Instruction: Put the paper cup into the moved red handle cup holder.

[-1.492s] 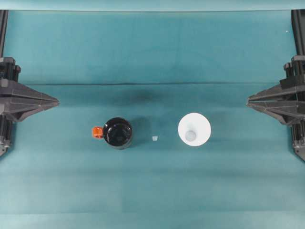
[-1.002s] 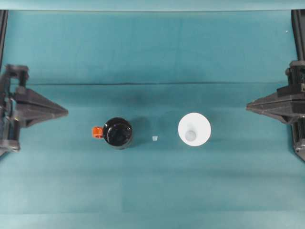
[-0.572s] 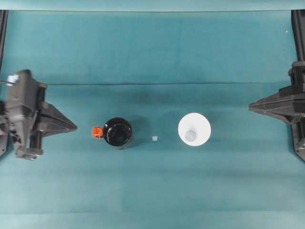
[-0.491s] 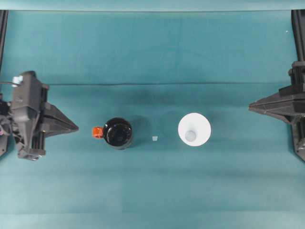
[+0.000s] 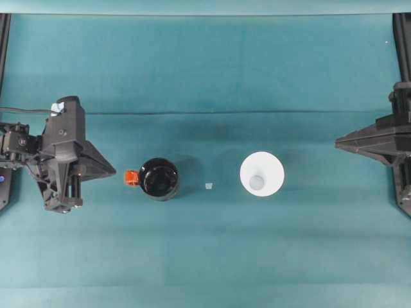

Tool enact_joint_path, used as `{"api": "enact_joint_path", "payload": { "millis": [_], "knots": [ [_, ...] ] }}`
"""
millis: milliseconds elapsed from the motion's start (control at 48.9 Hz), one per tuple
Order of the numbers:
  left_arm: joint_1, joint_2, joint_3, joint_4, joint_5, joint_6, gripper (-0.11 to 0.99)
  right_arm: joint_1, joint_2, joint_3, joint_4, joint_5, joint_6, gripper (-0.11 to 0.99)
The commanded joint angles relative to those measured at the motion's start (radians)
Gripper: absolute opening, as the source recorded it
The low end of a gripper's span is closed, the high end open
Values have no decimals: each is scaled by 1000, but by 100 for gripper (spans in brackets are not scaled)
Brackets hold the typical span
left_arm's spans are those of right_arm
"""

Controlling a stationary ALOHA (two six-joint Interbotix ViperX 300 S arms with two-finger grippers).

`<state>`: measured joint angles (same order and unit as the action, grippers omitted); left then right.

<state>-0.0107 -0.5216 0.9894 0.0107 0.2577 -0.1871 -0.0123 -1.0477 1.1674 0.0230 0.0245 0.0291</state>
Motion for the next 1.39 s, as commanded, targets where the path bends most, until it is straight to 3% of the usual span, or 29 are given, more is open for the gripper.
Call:
{"api": "enact_joint_path", "payload": {
  "millis": [0,266,348,531,593,654,879,1370],
  "knots": [
    [0,-3,-17,3,-3,-3,3,-3,6,-14,3,-5,9,-10],
    [0,5,-18,2,-3,-23,7,-3,6,-14,3,-3,11,-10],
    [0,5,-18,2,-3,-32,23,-3,5,-12,3,-3,11,-10],
    [-2,6,-17,3,2,-38,78,-3,5,-14,6,-3,11,-10],
    [-3,14,-18,3,-2,-34,89,-3,5,-14,6,-3,11,-10],
    [-2,29,-21,3,-5,-34,87,-3,5,-14,6,-2,11,-10],
    [-2,160,-46,2,-14,-38,97,-3,6,-14,6,15,11,-10],
    [6,336,-81,3,-63,-35,97,-3,5,-11,6,21,9,-10]
  ]
}}
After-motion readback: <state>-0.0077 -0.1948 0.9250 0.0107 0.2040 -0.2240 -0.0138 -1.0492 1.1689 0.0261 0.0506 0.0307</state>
